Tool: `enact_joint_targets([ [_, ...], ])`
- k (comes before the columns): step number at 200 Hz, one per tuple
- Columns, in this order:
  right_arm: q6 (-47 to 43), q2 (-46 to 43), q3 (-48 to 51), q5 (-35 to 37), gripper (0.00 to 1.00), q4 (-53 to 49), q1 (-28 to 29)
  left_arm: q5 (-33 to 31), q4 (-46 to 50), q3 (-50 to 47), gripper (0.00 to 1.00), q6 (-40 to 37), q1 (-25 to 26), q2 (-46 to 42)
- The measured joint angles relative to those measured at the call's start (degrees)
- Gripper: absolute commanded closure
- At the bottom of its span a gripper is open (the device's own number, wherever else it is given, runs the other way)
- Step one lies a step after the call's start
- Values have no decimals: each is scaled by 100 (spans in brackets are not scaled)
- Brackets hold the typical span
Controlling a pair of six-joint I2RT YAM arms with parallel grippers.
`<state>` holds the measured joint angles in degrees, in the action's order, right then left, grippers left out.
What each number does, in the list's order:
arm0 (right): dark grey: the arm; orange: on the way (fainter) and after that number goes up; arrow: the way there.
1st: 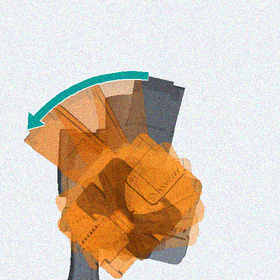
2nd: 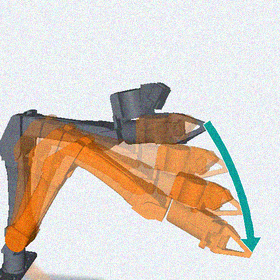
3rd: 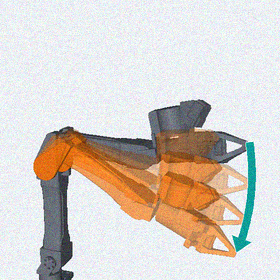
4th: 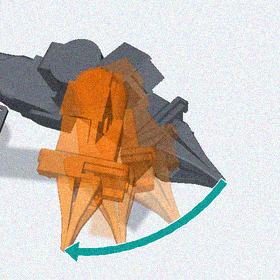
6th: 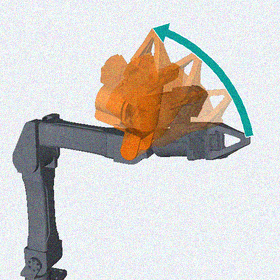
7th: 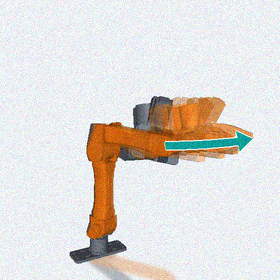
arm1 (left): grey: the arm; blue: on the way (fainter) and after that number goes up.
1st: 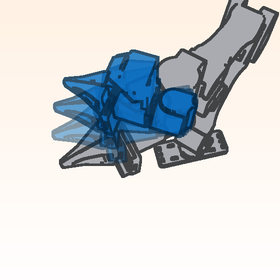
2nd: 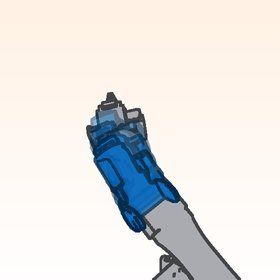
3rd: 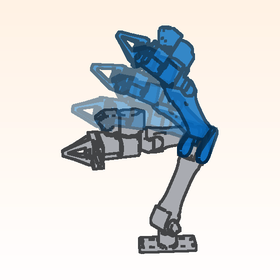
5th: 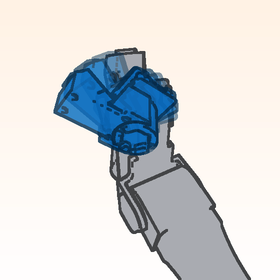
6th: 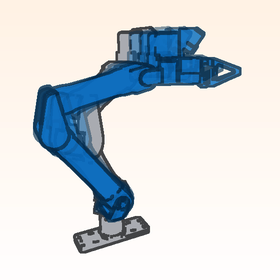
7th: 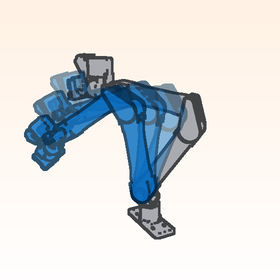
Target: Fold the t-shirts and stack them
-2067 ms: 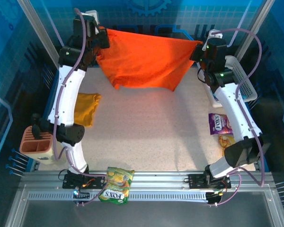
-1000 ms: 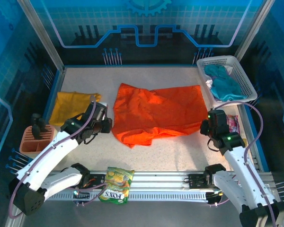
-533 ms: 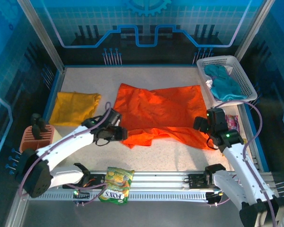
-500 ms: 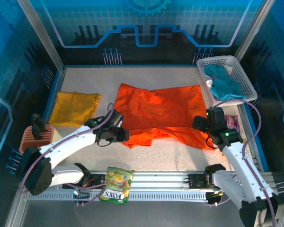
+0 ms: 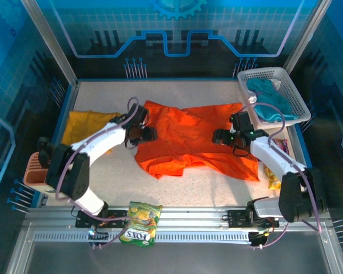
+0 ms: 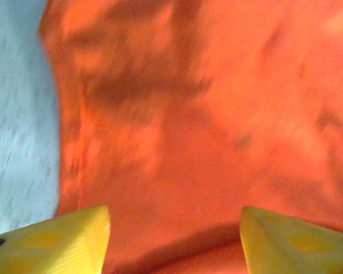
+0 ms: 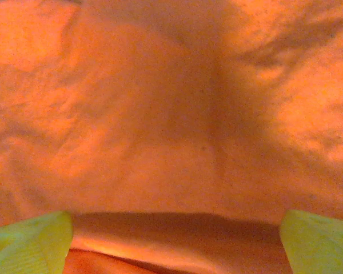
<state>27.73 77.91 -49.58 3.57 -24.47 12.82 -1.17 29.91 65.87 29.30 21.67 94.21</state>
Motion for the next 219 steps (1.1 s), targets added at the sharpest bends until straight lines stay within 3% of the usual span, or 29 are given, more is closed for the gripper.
enact_joint_targets([
  [43, -76, 455, -710, 7, 5, 22, 0, 55, 282, 3040, 28, -721, -374, 2367],
  [92, -223, 664, -1086, 116, 5, -216, 0, -13, 999, 5112, 25, -1029, -1078, 4033],
  [140, -254, 520, -988, 151, 5, -306, -24, -46, 1209, 5917, 30, -1147, -1261, 4765],
  [158, -251, 417, -898, 149, 5, -317, -66, 22, 1266, 6273, 40, -1158, -1250, 5066],
  [174, -251, 348, -824, 142, 6, -326, -105, 55, 1296, 6404, 55, -1132, -1239, 5226],
  [201, -247, 317, -772, 81, 7, -339, -175, 216, 1327, 6457, 98, -1145, -1272, 5235],
  [219, -236, 310, -772, 42, 7, -337, -260, 278, 1329, 6457, 100, -1215, -1241, 5233],
])
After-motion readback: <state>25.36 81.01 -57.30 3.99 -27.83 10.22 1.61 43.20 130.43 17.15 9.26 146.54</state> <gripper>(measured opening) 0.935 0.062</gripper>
